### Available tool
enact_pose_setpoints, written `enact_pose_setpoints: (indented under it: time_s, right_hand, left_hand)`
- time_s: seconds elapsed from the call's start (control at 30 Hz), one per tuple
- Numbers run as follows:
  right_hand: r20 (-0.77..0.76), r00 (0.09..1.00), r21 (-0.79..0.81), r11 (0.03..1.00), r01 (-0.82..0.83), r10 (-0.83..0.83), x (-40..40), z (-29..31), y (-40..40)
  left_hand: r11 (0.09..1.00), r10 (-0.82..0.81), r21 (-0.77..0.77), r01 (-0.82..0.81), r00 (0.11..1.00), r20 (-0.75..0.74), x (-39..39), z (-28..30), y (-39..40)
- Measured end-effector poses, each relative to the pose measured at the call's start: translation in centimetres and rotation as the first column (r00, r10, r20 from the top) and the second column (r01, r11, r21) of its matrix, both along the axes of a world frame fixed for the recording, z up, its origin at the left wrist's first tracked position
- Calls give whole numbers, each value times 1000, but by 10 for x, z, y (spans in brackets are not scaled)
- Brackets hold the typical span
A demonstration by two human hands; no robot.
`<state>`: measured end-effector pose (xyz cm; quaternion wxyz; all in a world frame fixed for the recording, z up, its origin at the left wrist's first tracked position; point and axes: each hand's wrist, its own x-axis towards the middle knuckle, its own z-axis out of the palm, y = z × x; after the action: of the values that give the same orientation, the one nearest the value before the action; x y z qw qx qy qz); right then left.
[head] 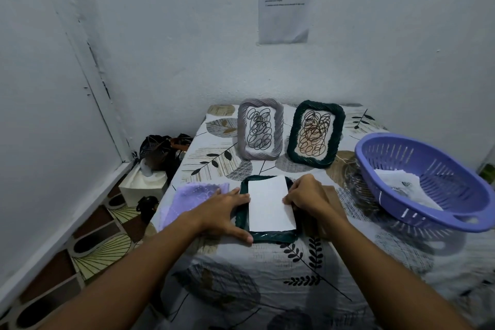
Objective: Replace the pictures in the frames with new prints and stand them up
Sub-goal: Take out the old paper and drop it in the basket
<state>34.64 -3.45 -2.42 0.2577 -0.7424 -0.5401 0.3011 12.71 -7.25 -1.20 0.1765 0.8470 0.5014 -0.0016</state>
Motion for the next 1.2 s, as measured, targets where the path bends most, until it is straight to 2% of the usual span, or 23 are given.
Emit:
enact_pose_setpoints:
  time_s: [0.4, 0.57, 0.63, 0.7, 0.8, 0.9, 0.97, 1.03, 1.2]
  right_hand:
    - [-73, 997, -13, 1000, 24, -25, 7, -3, 4]
    - [-173, 984, -21, 999, 30, -33, 11, 1, 2]
    - [-239, 970, -34, 999, 22, -30, 13, 7, -1]
    - [-337, 941, -40, 999, 8, -21, 16, 14, -3]
    - [-437, 899, -62, 998, 11, -37, 24, 23, -7]
    - [-493, 868, -54, 998, 35, -57, 32, 30, -11]
    - [-519, 853, -37, 998, 47, -60, 39, 35, -15]
    - [-528, 847, -24, 998, 60, -64, 49, 42, -19]
    - [-549, 831, 1, 994, 111, -92, 80, 61, -31]
  left_hand:
    - [1000, 3, -23, -4, 999, -39, 3, 7, -5]
    - [1000, -5, -18, 5, 1000, -21, 1, 1, 1]
    - [1000, 2, -20, -1, 1000, 26, -1, -1, 3]
    - [997, 65, -63, -54, 978, 200, 0, 1, 5]
    - [984, 178, -107, -143, 836, 520, 11, 7, 8]
    - [925, 381, -280, -259, 596, 707, 30, 9, 18]
    - [851, 525, -456, -261, 414, 744, 48, 13, 22]
    - [778, 628, -584, -230, 289, 723, 65, 17, 22]
    - [681, 732, -718, -142, 137, 668, 102, 22, 25]
